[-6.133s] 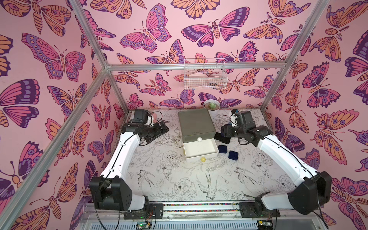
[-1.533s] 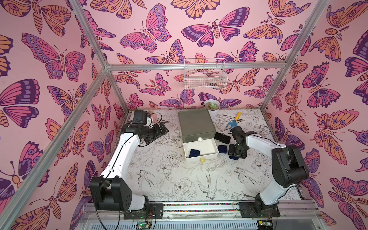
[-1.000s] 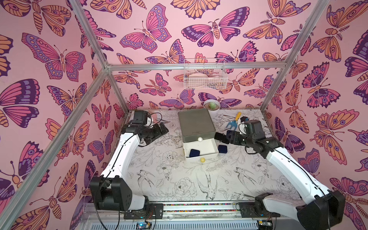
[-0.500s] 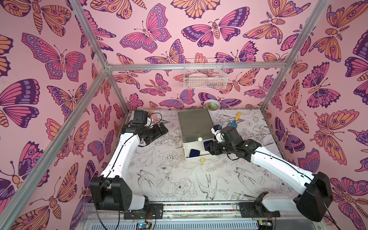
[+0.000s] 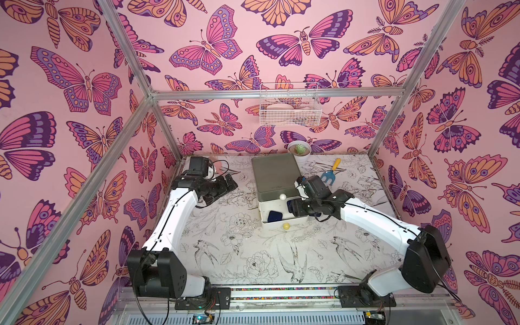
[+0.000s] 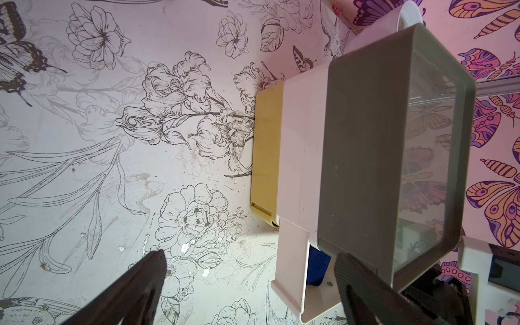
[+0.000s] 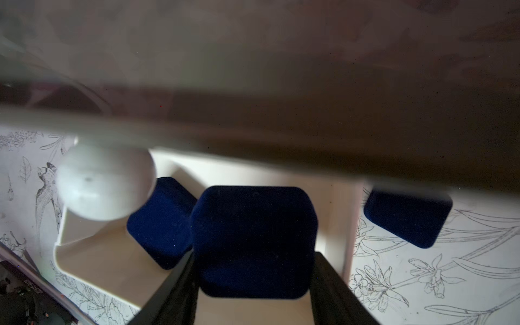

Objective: Place the brooch boxes into the drawer by color
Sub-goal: Place the brooch box in the drawer.

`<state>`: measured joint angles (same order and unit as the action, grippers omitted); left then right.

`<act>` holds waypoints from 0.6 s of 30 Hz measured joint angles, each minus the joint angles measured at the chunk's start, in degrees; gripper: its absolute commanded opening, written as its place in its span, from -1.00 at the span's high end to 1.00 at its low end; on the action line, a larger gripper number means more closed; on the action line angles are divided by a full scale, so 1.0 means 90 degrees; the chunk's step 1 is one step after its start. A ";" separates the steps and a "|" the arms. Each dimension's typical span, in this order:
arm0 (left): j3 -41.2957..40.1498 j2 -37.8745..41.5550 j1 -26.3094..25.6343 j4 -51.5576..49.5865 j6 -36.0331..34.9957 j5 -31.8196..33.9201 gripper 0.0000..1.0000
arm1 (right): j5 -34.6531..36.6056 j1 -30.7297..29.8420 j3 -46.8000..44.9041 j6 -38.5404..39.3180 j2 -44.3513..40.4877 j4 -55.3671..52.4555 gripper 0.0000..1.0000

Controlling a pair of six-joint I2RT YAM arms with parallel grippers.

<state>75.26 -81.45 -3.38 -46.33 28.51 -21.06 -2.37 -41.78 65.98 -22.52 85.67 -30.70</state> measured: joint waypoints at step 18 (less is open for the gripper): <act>-0.0017 0.0000 0.0000 0.0000 -0.0002 0.0005 -1.00 | 0.0702 -0.0041 0.0138 -0.0036 -0.0323 -0.0114 -0.59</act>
<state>75.11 -81.45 -3.38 -46.33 28.49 -21.02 3.95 -42.15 67.22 -22.85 82.76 -31.73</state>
